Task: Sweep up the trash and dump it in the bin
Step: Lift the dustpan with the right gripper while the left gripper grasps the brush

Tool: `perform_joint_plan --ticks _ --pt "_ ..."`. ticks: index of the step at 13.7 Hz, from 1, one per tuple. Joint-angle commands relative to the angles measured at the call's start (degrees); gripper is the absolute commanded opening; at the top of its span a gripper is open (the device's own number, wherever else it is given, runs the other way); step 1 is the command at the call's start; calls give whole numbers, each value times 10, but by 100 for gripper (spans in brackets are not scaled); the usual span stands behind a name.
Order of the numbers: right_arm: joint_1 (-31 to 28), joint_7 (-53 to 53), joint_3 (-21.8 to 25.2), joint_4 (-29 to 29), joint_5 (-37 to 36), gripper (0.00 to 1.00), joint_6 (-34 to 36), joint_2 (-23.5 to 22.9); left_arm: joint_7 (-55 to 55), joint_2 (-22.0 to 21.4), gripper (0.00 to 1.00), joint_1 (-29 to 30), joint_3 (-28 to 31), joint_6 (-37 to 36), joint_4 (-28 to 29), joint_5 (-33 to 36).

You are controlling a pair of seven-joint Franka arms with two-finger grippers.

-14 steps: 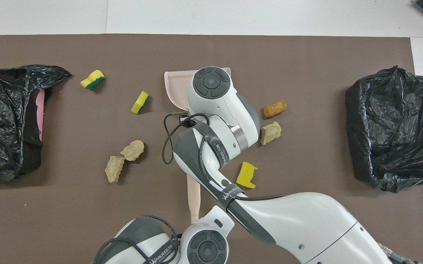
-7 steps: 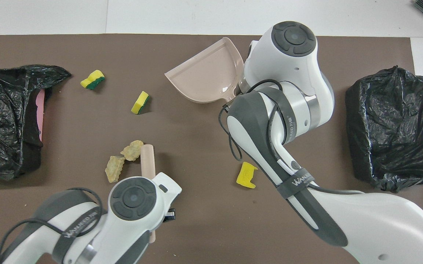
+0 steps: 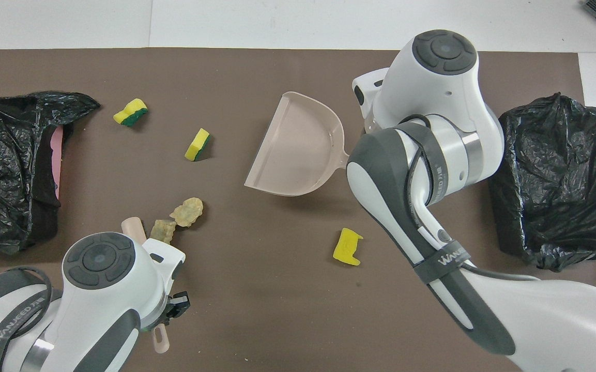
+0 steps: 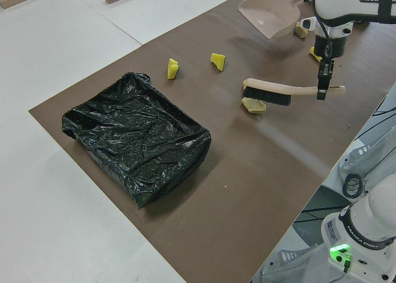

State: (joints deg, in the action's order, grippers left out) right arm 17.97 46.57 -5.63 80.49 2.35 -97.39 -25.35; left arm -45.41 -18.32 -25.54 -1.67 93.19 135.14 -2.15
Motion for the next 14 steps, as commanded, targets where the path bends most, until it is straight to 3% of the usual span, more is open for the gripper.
perform_joint_plan --ticks 1,6,10,14 --pt "28 4 -4 42 -23 0 -13 26 -28 -44 0 37 -9 4 47 9" --pt "71 -68 -5 115 -98 0 -57 44 -42 -38 0 35 -11 87 108 9" --pt "92 -78 -4 141 -101 0 -83 45 -22 30 0 18 -12 197 106 0" --pt "109 -134 -5 143 -102 0 -93 38 49 61 0 9 -12 284 94 -36"
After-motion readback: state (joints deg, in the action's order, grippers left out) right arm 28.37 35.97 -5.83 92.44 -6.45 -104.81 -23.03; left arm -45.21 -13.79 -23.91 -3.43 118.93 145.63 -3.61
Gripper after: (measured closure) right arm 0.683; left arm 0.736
